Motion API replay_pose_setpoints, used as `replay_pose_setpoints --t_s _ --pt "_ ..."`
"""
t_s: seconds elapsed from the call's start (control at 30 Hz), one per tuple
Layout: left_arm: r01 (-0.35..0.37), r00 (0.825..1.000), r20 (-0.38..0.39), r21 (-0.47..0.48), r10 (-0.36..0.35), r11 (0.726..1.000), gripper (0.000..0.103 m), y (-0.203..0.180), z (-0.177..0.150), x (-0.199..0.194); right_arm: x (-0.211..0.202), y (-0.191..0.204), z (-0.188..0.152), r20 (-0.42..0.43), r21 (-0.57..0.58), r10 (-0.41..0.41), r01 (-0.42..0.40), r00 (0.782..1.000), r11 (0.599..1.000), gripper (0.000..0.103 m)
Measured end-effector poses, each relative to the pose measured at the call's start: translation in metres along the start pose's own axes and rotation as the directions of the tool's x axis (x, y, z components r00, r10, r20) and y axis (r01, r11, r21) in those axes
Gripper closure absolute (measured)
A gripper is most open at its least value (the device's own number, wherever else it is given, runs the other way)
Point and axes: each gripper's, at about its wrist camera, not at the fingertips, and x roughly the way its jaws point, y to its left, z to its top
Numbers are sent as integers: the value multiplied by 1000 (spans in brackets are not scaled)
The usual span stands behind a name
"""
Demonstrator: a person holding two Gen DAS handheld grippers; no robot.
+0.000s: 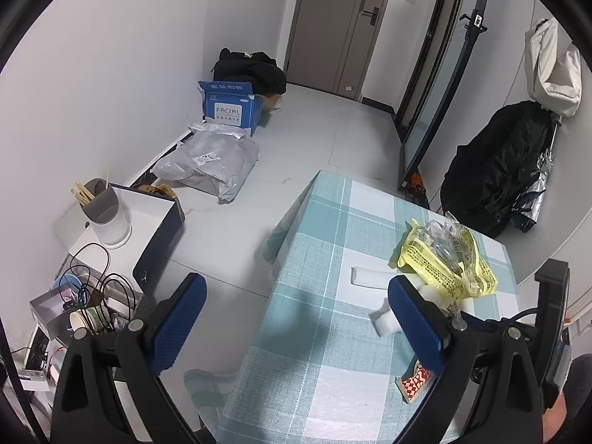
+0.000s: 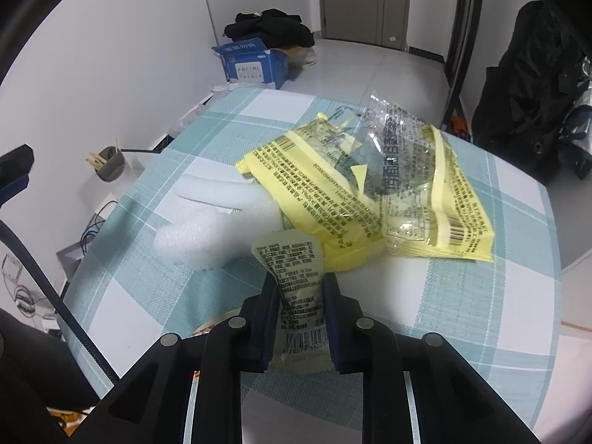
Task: Collect trash
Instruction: 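Grasp the white-and-yellow barcode packet with the right gripper, then grasp the red-checkered sauce packet with the left gripper while the right holds its packet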
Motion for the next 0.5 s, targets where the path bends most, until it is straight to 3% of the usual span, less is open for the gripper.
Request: replay_pose_setpoints --t_s 0.3,0.5 --pt "-5 1000 -15 48 6 999 6 -13 -3 2 -13 1 -3 5 -23 19 -18 1000 1000 81" --pt "35 998 -61 72 -31 997 6 -27 -5 8 -30 -10 -10 28 4 49 -49 998 999 82"
